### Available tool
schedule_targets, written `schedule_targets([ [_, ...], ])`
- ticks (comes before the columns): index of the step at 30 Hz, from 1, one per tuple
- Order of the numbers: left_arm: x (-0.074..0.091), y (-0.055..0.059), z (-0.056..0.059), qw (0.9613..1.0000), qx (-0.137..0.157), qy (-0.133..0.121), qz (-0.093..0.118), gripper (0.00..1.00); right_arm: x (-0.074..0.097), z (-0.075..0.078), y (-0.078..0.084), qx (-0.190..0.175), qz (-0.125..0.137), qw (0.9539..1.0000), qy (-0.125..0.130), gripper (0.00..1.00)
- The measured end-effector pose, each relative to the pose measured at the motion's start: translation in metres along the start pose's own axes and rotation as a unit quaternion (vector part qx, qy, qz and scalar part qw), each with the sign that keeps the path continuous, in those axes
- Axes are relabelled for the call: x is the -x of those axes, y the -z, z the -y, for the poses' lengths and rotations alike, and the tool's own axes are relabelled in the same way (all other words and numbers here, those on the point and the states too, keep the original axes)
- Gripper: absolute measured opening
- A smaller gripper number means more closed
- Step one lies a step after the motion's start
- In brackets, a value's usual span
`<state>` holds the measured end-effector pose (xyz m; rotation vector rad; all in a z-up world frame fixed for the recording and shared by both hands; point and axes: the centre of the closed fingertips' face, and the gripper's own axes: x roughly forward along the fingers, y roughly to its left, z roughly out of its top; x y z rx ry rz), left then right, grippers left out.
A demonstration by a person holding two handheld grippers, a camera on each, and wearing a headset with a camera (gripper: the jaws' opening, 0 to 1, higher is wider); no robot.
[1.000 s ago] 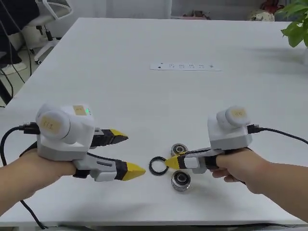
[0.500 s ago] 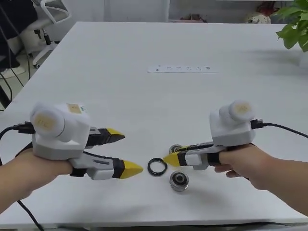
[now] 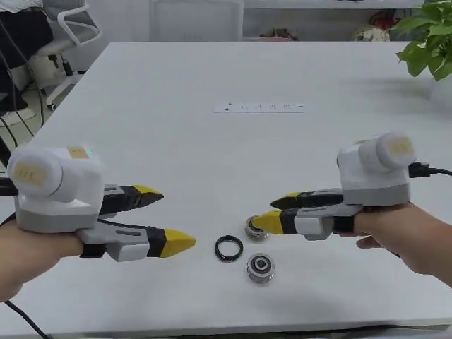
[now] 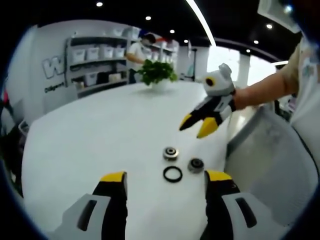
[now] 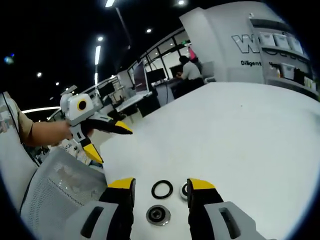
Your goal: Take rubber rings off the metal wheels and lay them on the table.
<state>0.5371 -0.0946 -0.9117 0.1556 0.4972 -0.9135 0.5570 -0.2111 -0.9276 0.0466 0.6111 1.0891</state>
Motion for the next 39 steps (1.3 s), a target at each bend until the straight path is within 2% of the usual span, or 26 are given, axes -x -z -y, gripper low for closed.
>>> schedule_targets([
  [4, 0.005, -0.007, 0.005, 0.9999, 0.006, -0.001, 0.011, 0.65, 0.013, 0.003, -0.003, 0.031, 0.007, 0.9993, 0.019, 0.47],
  [9, 0.011, -0.012, 0.011, 0.9997, 0.010, -0.003, 0.020, 0.66, 0.030, 0.001, -0.004, 0.061, 0.010, 0.9977, 0.028, 0.52],
  [14, 0.017, -0.019, 0.018, 0.9993, 0.014, 0.001, 0.035, 0.70, 0.043, -0.001, -0.001, 0.077, 0.010, 0.9963, 0.036, 0.57],
  [17, 0.020, -0.021, 0.022, 0.9993, 0.004, -0.001, 0.037, 0.71, 0.050, -0.002, 0.001, 0.087, 0.009, 0.9953, 0.041, 0.60],
  [22, 0.024, -0.019, 0.024, 0.9994, -0.008, -0.008, 0.034, 0.71, 0.061, -0.002, 0.010, 0.105, -0.004, 0.9931, 0.051, 0.65],
  [31, 0.033, -0.009, 0.025, 0.9987, 0.013, -0.025, 0.041, 0.73, 0.078, 0.002, 0.030, 0.112, -0.017, 0.9908, 0.073, 0.69],
  [39, 0.043, -0.001, 0.022, 0.9975, 0.036, -0.040, 0.047, 0.74, 0.089, 0.005, 0.042, 0.092, -0.015, 0.9918, 0.087, 0.70],
])
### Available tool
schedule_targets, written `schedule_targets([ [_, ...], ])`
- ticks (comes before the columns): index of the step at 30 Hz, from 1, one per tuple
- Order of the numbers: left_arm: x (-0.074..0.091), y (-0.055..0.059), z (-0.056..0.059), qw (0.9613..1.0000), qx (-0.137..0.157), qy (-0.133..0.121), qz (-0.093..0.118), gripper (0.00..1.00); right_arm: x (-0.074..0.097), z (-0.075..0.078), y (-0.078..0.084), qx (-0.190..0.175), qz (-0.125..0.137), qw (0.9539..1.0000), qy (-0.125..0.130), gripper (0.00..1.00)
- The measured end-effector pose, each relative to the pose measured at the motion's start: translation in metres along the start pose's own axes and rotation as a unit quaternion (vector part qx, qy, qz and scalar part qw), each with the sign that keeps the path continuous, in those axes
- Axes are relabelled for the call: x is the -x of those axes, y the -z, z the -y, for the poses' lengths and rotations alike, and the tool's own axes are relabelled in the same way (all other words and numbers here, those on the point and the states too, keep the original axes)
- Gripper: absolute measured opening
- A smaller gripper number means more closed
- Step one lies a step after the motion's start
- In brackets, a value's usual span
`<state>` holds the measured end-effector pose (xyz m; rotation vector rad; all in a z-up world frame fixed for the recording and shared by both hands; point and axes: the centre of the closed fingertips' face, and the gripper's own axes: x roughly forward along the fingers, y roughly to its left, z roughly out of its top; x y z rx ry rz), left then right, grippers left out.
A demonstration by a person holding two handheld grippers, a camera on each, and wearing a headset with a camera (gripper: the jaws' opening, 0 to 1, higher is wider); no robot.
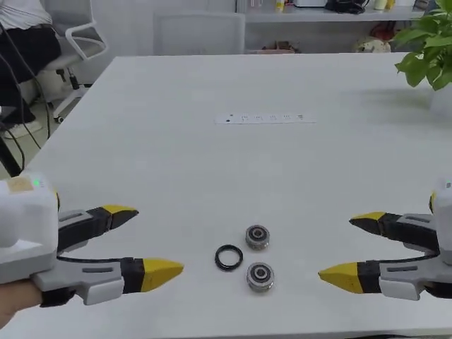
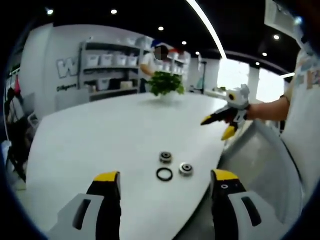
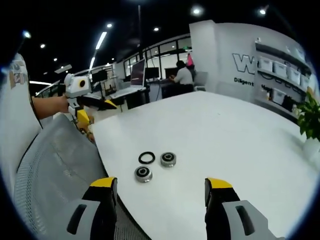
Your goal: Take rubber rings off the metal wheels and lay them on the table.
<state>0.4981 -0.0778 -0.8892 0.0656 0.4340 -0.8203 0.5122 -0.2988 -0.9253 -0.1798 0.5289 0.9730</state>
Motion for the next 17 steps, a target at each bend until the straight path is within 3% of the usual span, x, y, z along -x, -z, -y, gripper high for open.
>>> schedule_targets([
  [17, 0.0057, 0.0043, 0.0048, 1.0000, 0.002, -0.007, 0.002, 0.75, 0.0009, -0.0016, 0.0083, 0.007, -0.011, 0.9999, 0.006, 0.71],
])
